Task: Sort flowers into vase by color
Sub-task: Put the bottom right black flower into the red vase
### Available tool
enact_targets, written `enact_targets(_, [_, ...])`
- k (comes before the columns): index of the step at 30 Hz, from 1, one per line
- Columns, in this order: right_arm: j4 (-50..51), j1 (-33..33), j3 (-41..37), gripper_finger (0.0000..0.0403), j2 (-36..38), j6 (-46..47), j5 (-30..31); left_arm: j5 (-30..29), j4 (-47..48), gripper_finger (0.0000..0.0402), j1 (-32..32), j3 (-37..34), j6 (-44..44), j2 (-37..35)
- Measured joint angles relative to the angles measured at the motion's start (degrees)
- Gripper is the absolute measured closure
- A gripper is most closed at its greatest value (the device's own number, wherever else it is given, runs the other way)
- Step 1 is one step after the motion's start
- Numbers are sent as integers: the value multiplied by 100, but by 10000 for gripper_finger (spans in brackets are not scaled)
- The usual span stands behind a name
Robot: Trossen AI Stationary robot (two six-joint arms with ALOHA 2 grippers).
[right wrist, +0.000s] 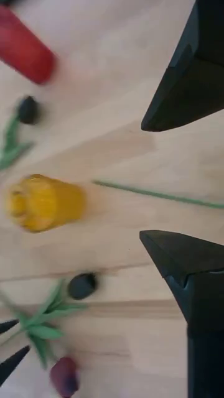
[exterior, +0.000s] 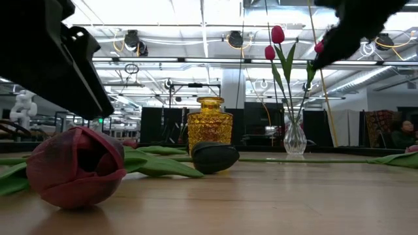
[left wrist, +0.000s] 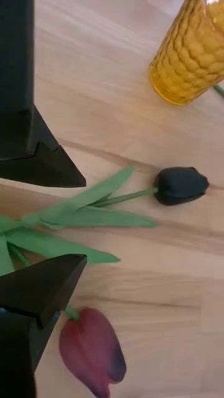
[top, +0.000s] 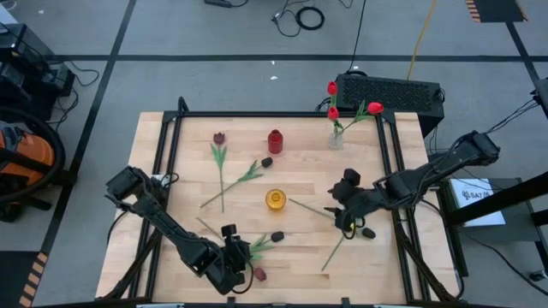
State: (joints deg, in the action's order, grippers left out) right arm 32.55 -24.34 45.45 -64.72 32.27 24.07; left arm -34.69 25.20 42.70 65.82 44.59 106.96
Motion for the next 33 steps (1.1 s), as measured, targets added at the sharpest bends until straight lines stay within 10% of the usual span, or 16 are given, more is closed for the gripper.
enact_targets(13, [250, -988, -892, 138, -747, 1947, -709, -147, -441, 210, -24, 2, -183, 19])
enact_targets(33, [-180, -644, -874, 181, -1982, 1460, -857, -330, -536, 210, -35, 2, -349, 17])
